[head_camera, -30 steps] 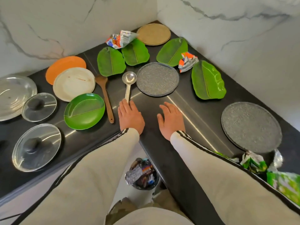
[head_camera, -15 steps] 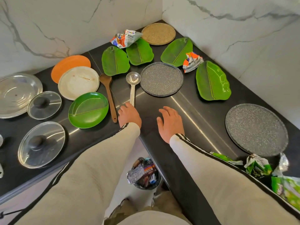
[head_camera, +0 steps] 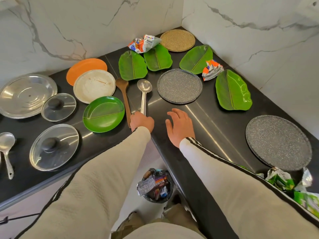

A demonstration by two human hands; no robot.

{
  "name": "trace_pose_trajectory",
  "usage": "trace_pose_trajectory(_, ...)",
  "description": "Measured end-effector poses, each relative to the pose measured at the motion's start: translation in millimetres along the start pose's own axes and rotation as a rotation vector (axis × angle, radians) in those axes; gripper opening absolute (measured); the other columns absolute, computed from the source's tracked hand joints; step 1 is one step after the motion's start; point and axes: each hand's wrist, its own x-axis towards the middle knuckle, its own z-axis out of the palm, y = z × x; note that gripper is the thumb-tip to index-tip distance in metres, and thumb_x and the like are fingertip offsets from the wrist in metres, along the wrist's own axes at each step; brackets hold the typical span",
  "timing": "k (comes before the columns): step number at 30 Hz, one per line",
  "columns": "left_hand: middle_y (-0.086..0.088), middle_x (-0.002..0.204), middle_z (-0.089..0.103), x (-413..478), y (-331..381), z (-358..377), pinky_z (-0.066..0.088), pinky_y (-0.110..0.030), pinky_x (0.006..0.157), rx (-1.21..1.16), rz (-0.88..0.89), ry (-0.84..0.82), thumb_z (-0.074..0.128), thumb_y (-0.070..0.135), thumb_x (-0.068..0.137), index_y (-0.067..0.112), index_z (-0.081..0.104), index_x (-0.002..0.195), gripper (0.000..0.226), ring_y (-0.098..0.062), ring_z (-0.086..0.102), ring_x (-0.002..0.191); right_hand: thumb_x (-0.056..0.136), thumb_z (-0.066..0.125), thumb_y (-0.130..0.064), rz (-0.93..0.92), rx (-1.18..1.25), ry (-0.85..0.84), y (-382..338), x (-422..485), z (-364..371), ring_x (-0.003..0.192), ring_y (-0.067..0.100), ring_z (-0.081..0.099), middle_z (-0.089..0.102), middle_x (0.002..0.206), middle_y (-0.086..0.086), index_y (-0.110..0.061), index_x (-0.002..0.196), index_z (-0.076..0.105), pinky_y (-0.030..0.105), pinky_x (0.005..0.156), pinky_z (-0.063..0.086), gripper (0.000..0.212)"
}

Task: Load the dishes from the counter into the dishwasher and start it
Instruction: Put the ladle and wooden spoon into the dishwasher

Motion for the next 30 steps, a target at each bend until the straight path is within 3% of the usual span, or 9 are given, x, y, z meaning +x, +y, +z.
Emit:
trace_pose_trajectory(3,-0.016,0.110,0.061,0,-9,-13,0.049,-0.037,0.073,-0.089,0.030,0.019,0.059,0.018,0.082,0.003,0.060,0.109,0.031,-0.038,0.062,0.097,0.101,0.045,-0.034,-0.031,0.000,-0.001,-11,2,3,0.137,0.020,0.037,0.047,0.146,0.001,-0.018,0.137,0.054,0.038,0.114,0.031,0.040)
trace_pose_trajectory(8,-0.011,0.094,0.066,9,-34,-42,0.044,-0.033,0.069,-0.184,0.056,0.128,0.057,0.024,0.089,0.007,0.063,0.097,0.019,-0.031,0.060,0.083,0.101,0.046,-0.034,-0.076,0.008,-0.031,-42,8,15,0.137,0.019,0.037,0.047,0.145,0.000,-0.020,0.136,0.053,0.038,0.114,0.031,0.039)
trace_pose_trajectory(14,0.000,0.077,0.061,19,-85,-84,0.043,-0.032,0.067,-0.315,-0.057,0.247,0.055,0.030,0.095,0.015,0.060,0.087,0.018,-0.026,0.061,0.077,0.098,0.051,-0.040,-0.085,-0.032,-0.185,-91,28,36,0.127,0.023,0.046,0.051,0.138,0.002,-0.021,0.139,0.046,0.039,0.105,0.040,0.046)
trace_pose_trajectory(19,-0.005,0.088,0.062,27,-127,-113,0.037,-0.031,0.070,-0.236,-0.039,0.314,0.055,0.029,0.095,0.013,0.059,0.091,0.017,-0.025,0.053,0.077,0.085,0.070,-0.046,-0.010,0.012,-0.368,-128,50,54,0.116,0.029,0.055,0.057,0.126,0.007,-0.016,0.127,0.046,0.042,0.095,0.049,0.057)
trace_pose_trajectory(23,-0.002,0.090,0.057,28,-147,-122,0.036,-0.031,0.073,-0.190,-0.038,0.249,0.055,0.030,0.097,0.010,0.060,0.100,0.020,-0.025,0.051,0.081,0.084,0.074,-0.044,0.081,-0.050,-0.400,-149,60,67,0.114,0.034,0.059,0.056,0.127,0.013,-0.012,0.125,0.043,0.042,0.090,0.050,0.061)
trace_pose_trajectory(26,-0.004,0.091,0.065,31,-153,-119,0.054,-0.040,0.079,-0.260,-0.050,0.156,0.055,0.039,0.092,0.014,0.058,0.097,0.026,-0.030,0.063,0.081,0.087,0.072,-0.037,0.164,-0.038,-0.396,-158,65,75,0.118,0.037,0.057,0.053,0.132,0.015,-0.009,0.127,0.043,0.042,0.091,0.048,0.057)
trace_pose_trajectory(30,-0.007,0.079,0.065,36,-157,-115,0.060,-0.052,0.066,-0.346,-0.066,0.078,0.054,0.039,0.090,0.020,0.055,0.086,0.019,-0.034,0.070,0.070,0.091,0.067,-0.029,0.302,-0.026,-0.442,-161,73,78,0.127,0.037,0.051,0.049,0.139,0.018,-0.003,0.135,0.040,0.040,0.099,0.045,0.057)
